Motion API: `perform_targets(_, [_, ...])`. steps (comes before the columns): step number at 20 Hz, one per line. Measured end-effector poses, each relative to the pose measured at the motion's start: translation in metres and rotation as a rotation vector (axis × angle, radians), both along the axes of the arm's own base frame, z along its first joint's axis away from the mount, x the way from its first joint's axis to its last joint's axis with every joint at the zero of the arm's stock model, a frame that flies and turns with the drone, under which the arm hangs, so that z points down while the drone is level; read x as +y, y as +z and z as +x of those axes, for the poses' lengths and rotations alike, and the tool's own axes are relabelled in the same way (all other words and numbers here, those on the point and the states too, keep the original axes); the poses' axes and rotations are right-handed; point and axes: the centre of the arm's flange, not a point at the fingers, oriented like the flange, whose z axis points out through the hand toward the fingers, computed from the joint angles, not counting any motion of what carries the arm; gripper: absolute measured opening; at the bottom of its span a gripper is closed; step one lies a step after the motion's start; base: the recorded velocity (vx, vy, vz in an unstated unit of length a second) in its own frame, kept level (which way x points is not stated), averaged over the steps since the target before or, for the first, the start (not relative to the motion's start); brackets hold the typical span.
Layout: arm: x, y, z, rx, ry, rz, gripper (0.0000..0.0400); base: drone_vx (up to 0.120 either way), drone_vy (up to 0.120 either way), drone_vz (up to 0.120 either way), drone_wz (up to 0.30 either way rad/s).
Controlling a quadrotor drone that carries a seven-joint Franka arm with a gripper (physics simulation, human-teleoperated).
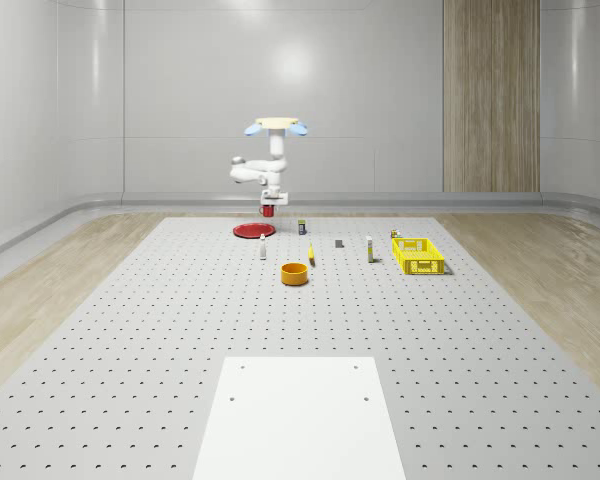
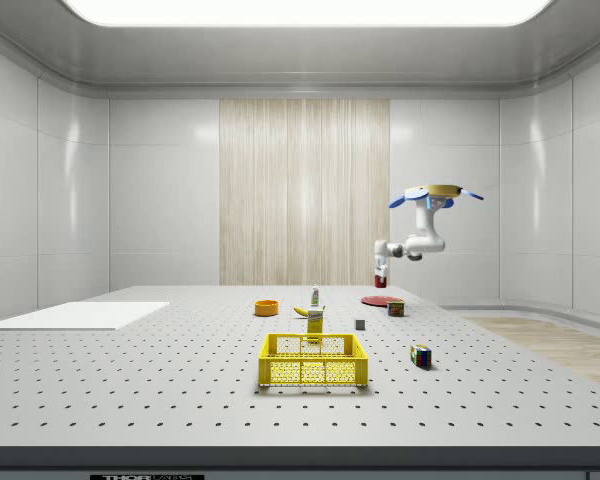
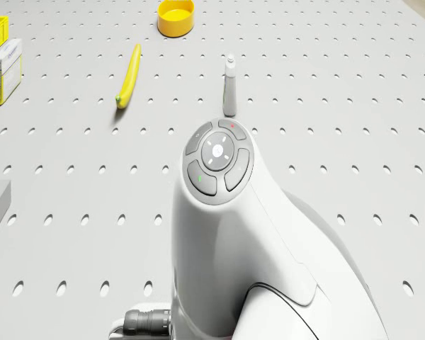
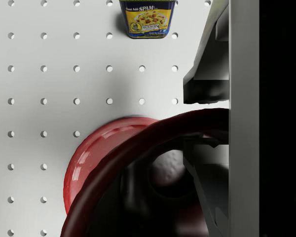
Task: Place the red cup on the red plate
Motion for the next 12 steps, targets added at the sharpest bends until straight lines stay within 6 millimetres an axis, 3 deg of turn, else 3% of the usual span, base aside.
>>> perform_targets(2, [0.0000,0.0000,0.0000,0.000,0.000,0.000,0.0100,-0.060,-0.120,0.000,0.000])
perform_targets(7, [0.0000,0.0000,0.0000,0.000,0.000,0.000,0.0100,0.000,-0.016,-0.112,0.000])
perform_targets(12, [0.0000,0.0000,0.0000,0.000,0.000,0.000,0.0100,0.000,-0.120,-0.112,0.000])
